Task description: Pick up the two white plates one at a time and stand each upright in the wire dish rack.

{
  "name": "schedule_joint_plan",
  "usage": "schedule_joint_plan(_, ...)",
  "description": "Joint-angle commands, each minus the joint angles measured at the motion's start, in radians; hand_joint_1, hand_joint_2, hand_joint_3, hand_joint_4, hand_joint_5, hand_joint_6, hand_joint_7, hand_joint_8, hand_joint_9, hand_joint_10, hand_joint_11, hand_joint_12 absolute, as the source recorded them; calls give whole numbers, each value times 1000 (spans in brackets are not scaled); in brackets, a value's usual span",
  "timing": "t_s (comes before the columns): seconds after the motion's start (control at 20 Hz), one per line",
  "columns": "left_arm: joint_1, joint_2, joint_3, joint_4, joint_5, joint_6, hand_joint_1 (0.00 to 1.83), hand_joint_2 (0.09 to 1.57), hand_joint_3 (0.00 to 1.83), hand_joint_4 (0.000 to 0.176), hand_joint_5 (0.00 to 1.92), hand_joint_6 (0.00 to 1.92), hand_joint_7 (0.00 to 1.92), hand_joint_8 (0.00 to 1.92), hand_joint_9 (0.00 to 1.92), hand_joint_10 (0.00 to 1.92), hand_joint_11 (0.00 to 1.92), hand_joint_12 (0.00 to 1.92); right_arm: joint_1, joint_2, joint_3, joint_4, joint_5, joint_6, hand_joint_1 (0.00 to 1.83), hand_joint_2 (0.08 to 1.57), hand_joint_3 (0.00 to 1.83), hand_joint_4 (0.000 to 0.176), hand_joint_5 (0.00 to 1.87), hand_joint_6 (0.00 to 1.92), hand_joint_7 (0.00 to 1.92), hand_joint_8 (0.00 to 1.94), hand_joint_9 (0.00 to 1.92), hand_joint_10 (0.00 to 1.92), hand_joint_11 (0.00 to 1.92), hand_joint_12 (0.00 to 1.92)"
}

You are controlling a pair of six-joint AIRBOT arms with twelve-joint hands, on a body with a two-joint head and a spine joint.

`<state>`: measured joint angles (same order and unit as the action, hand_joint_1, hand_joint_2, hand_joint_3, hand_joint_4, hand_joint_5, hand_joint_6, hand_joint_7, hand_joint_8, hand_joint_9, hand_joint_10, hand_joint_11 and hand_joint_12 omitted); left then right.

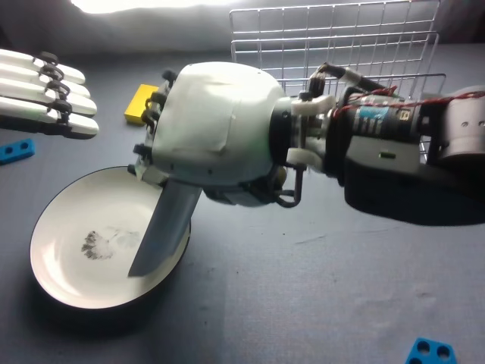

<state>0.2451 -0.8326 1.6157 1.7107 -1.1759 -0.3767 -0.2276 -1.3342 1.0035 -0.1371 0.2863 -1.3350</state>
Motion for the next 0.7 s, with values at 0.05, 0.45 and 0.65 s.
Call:
schedule_joint_plan(0.05,-13,18,-7,-70,-26,-9,0,1051,0,0,59,8,21,5,6,2,0,0,37,17,-7,-2,145,31,1368,1126,0,0,907,1105,976,917,879,1209,670,1258)
schedule_joint_plan(0.45,-49,12,35,-34,-24,-10,0,1054,0,0,45,3,3,0,0,0,0,0,120,91,-7,-13,136,408,1370,1122,0,0,912,1092,982,904,892,1202,684,1277)
schedule_joint_plan(0.65,-59,8,50,-3,-24,-8,0,1051,0,0,44,1,10,2,0,0,0,0,146,123,-3,-15,136,565,1368,1128,1,0,897,1115,960,929,888,1211,690,1248)
